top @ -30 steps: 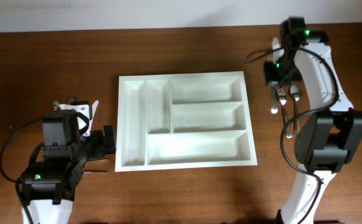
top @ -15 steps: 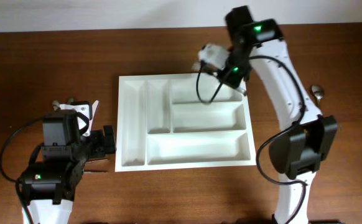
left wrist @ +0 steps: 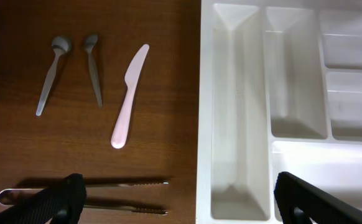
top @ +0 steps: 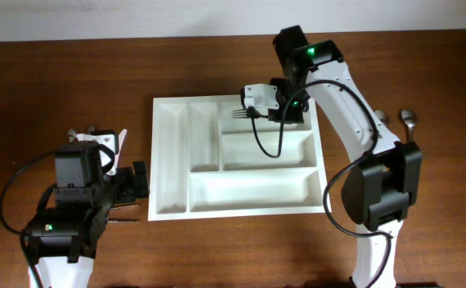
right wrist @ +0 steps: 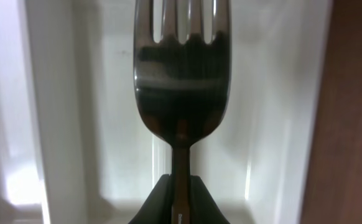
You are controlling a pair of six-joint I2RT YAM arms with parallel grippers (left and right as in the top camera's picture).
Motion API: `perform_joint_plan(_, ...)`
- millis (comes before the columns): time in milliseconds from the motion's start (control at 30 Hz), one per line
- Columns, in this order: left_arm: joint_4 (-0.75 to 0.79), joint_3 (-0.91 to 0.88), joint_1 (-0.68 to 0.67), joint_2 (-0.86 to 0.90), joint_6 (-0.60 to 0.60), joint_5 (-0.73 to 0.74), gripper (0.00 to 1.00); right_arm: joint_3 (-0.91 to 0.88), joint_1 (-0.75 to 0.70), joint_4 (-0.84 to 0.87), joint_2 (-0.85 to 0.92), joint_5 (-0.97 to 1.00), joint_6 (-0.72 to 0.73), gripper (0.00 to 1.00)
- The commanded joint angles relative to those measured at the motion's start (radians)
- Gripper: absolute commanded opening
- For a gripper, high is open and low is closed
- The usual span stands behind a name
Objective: Pack container
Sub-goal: 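Lower the fork into the top compartment and open the right gripper, then move the right gripper back and grasp the second fork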
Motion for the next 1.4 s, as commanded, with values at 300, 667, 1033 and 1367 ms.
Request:
perform_joint_plan(300,0.002,0.021,-0.006,-0.002,-0.01,0.011,0.99,-0.018,-0.001,0.059,0.074,-0.03,0.013,0.32)
perform_joint_plan(667,0.002,0.021,-0.006,-0.002,-0.01,0.01,0.99,0.038,-0.165,0.082,-0.134,0.011,0.48,0.69)
perform_joint_plan(1033,0.002,0.021,-0.006,-0.002,-0.01,0.011,0.99,-0.026,-0.576,0.057,-0.217,0.01,0.971,0.69)
perform_joint_plan(1367,0.002,0.021,-0.006,-0.002,-0.01,0.011,0.99,-0.279,-0.589,0.151,-0.122,0.06,0.922,0.82)
